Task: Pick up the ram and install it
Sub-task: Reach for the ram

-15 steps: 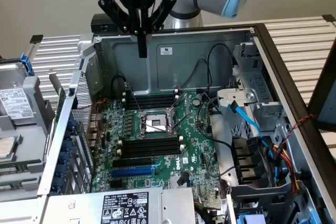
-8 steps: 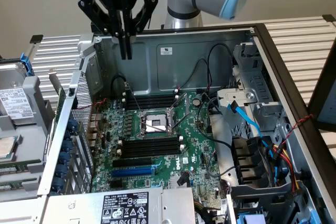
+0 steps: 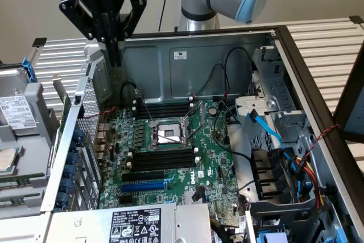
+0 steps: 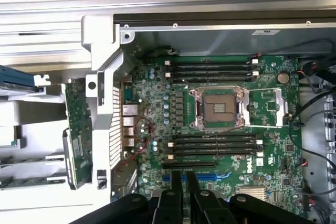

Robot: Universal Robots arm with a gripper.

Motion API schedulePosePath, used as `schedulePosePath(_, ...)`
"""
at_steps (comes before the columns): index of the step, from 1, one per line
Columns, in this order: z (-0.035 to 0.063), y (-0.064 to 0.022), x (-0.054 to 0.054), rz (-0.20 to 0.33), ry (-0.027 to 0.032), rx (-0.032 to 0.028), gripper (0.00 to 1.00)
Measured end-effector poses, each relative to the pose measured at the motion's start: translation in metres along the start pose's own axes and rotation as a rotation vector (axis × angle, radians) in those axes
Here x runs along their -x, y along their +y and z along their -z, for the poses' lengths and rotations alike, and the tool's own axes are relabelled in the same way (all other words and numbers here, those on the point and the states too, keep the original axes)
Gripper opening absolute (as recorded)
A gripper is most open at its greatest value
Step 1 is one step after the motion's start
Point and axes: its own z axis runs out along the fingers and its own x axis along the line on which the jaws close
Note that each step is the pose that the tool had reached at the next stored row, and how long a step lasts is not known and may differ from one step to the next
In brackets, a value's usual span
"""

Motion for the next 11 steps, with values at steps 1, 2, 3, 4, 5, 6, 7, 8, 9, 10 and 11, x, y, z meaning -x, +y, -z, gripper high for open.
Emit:
schedulePosePath(1,0.0002,-0.0006,-0.005,0.000,0.0001,0.0000,0.18)
schedulePosePath(2,0.0002,-0.0012,-0.009,0.000,0.0000,0.0000,0.18)
schedulePosePath(3,0.0003,-0.0017,-0.014,0.000,0.0000,0.0000,0.18)
schedulePosePath(4,0.0004,-0.0023,-0.018,0.000,0.0000,0.0000,0.18)
schedulePosePath(5,0.0005,-0.0029,-0.023,0.000,0.0000,0.0000,0.18)
schedulePosePath(6,0.0005,-0.0034,-0.027,0.000,0.0000,0.0000,0.18)
schedulePosePath(7,0.0006,-0.0040,-0.032,0.000,0.0000,0.0000,0.18)
schedulePosePath(8,0.0006,-0.0045,-0.037,0.000,0.0000,0.0000,0.20)
schedulePosePath(9,0.0007,-0.0050,-0.041,0.000,0.0000,0.0000,0.20)
schedulePosePath(10,0.0007,-0.0055,-0.045,0.000,0.0000,0.0000,0.20)
schedulePosePath(11,0.0007,-0.0060,-0.050,0.000,0.0000,0.0000,0.27)
